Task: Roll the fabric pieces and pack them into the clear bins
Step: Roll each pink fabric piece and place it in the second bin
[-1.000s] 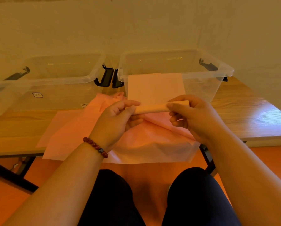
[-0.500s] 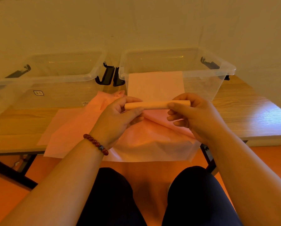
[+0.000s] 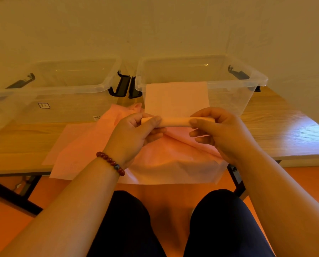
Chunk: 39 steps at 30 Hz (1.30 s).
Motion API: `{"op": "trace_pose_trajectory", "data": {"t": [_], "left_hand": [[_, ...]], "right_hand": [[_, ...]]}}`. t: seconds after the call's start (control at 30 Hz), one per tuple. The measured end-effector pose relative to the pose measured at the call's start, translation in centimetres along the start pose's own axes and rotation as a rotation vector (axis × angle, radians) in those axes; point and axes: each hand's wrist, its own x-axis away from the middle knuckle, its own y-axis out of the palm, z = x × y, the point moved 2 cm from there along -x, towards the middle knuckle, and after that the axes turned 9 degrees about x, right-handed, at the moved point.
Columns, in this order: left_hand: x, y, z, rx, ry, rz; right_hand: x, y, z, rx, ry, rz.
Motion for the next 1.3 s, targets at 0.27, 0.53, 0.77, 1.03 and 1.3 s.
{"op": "trace_pose_trajectory", "data": {"t": [0.27,0.53,0.77,1.03,1.3], "left_hand": [[0.16,-0.01,0.06,-0.023,0.017,0.005],[0.0,0.11,0.17,-0.042,-0.003,-0.02],[0.1,0.22,0.18,-0.049,0.016,-0.003],[0.1,0.02,0.17,0.007,-0.003,-0.006],[-0.11,-0.27,-0.23,-0.125,0.028,0.037]], "right_hand": [[-0.21,0.05,-0.24,0.004,0.008,-0.033],[-0.03,0.04,-0.31,0.066,-0.01,-0.016],[-0.08,0.01,-0.46,0.028,0.023,-0.031],[-0.12,-0.09,-0.22,0.077,-0.005,0.023],[-0.09,-0.02,-0.37,0.042,0.001,-0.015]]}}
